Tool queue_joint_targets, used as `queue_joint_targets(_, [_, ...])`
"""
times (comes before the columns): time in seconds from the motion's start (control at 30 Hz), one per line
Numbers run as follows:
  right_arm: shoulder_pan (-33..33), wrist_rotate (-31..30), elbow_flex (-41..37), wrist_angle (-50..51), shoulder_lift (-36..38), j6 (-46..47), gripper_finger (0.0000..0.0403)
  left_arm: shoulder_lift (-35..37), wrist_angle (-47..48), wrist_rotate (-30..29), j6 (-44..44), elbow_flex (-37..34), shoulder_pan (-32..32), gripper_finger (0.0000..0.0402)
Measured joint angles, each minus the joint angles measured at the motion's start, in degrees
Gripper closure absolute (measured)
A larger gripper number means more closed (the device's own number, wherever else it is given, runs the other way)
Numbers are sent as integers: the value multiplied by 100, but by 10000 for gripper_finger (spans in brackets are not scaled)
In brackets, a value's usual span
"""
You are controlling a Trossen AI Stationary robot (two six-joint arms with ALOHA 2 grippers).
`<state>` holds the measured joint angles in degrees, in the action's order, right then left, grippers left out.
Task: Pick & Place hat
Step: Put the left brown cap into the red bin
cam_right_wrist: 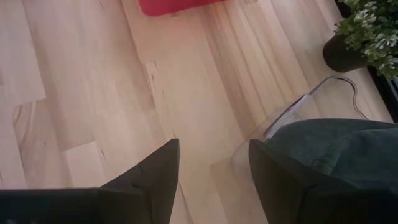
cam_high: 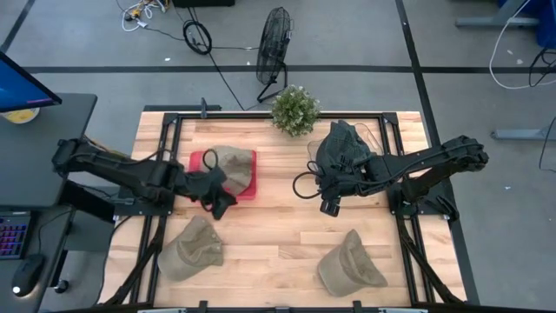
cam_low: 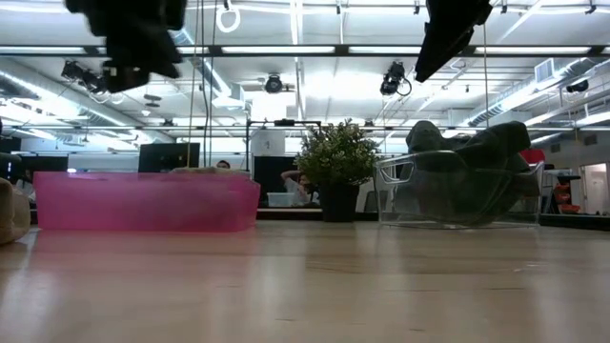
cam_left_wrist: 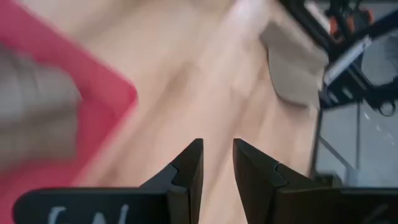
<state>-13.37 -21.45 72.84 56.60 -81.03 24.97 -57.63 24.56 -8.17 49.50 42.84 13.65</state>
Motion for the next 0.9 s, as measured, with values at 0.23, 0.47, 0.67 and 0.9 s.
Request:
queue_joint_targets(0.23, [0,-11,0,-11,1,0,206,-4,1144,257,1510,17,982,318])
queue_joint_targets(0.47, [0,-13,0,-46,0,-2,206,-11,2085,999,2862,19,1929,296])
queue_joint_targets(0.67, [0,-13,0,-48,0,-2,206,-11,2602,1189,4465,19,2689,266])
queue_joint_targets(0.9, [0,-13,-223,-255,4,-4,206,-320,3024,1185,6100,19,3441,238])
